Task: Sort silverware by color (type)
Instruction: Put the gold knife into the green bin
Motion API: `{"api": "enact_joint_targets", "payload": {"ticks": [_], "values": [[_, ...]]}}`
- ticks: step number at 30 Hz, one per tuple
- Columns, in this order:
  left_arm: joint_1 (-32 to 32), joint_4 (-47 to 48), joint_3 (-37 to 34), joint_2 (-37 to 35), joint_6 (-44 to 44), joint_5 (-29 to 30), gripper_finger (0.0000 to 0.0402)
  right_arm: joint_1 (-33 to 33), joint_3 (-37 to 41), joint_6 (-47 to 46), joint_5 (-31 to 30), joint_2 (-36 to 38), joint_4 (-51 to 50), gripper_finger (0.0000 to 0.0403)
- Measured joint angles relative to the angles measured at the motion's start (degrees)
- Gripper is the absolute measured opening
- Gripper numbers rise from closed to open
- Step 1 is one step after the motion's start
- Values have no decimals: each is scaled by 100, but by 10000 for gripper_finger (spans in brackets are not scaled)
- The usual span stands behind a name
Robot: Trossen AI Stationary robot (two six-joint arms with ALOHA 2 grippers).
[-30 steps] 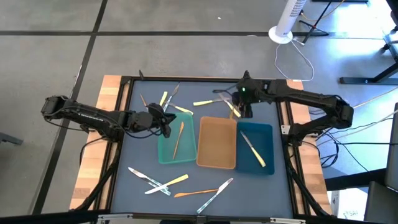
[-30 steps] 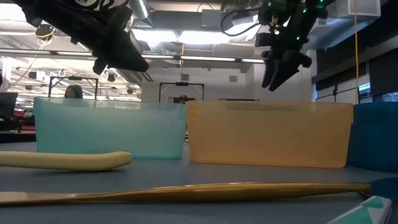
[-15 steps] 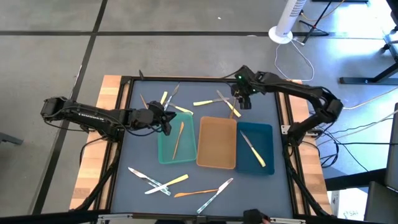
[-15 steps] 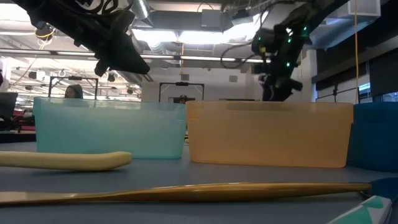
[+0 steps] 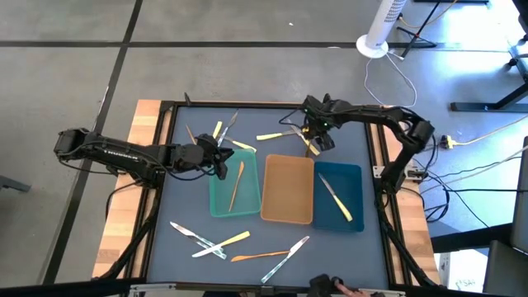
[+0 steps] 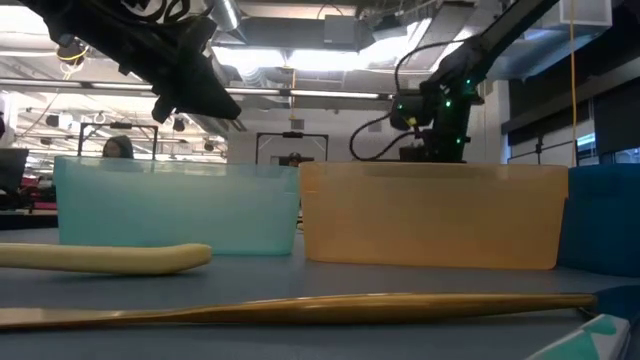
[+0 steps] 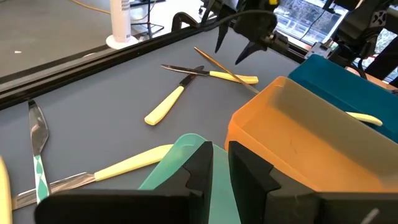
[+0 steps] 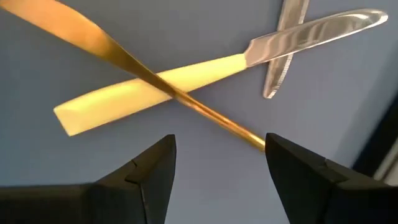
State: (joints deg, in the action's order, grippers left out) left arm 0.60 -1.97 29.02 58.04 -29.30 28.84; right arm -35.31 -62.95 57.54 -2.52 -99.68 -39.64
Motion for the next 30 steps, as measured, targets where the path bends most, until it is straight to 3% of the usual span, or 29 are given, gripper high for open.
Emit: {"api": "enact_joint_targets", "payload": {"ticks": [10,30], "values": [[0,1,-2,2,-2,0,46,2,1,437,-48,-157,358,234],[0,27,-2,2,-2,23,46,4,-6,451,-68,-531,355,234]]}}
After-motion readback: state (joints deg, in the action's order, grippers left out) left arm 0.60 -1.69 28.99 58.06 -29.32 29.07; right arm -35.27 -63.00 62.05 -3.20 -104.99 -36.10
